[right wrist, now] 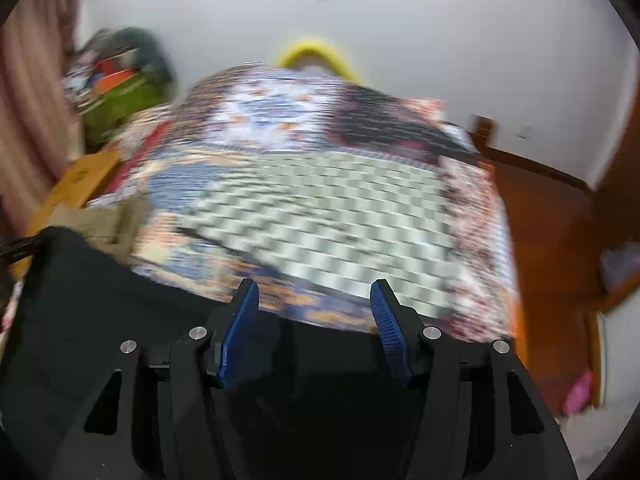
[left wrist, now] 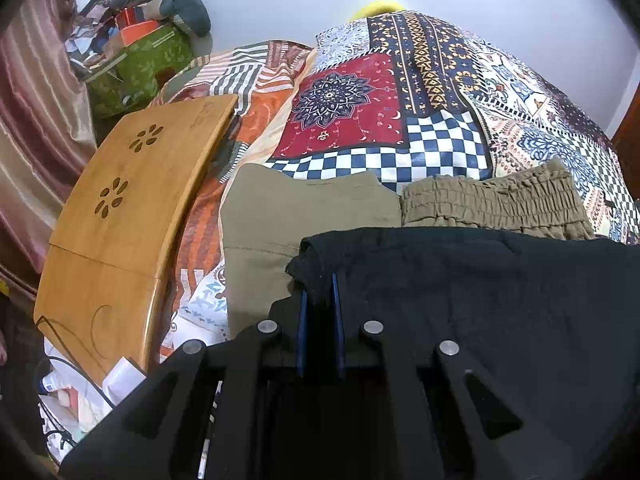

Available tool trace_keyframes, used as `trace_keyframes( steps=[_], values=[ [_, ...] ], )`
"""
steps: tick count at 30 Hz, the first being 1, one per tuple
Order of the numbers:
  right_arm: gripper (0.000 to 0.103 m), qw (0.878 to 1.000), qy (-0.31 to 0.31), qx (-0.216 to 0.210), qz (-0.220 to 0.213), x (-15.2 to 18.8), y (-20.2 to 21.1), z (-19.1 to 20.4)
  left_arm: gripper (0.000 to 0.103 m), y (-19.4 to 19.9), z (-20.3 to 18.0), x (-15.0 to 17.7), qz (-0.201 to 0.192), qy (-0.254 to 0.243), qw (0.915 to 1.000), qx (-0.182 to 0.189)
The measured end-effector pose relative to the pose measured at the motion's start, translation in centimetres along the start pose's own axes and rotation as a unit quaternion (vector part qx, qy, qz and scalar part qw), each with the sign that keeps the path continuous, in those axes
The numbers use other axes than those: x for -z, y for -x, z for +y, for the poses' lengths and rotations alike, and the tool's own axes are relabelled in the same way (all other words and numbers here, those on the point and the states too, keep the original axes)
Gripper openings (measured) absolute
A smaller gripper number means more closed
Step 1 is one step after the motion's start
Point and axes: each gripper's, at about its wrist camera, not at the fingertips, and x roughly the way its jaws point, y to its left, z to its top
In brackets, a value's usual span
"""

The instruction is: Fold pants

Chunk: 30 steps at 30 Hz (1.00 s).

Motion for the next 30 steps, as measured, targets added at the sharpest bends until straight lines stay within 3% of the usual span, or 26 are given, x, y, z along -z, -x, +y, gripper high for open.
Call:
trace_keyframes(
  steps=[6,12,22,24,26,30],
  values=[
    [0.054,0.995,0.057,-0.072,0.029,-1.2,-4.1,7.0,0.011,-0.1,0.3,0.1,0.003,0.002,1.0,0.008],
    [0.054,0.985,0.083,-0.14,0.062,-1.4,-6.9,11.1,0.011,-0.5,0.5,0.3,0.006,0.007,0.9999,0.014],
    [0.055,0.978,0.093,-0.163,0.096,-0.6,-9.8,12.2,0.015,-1.7,1.7,-1.1,0.039,0.044,0.9968,0.055],
    [0.055,0.977,0.09,-0.167,0.101,-0.6,-9.9,12.2,0.023,-2.2,1.8,-1.4,0.046,0.05,0.9959,0.06],
    [0.047,0.975,0.097,-0.169,0.103,-0.5,-9.8,12.5,0.032,-2.5,1.9,-1.7,0.046,0.06,0.9949,0.067],
    [0.031,0.973,0.111,-0.172,0.106,-0.2,-9.8,13.1,0.032,-3.4,1.6,-1.9,0.054,0.063,0.9947,0.062]
  ],
)
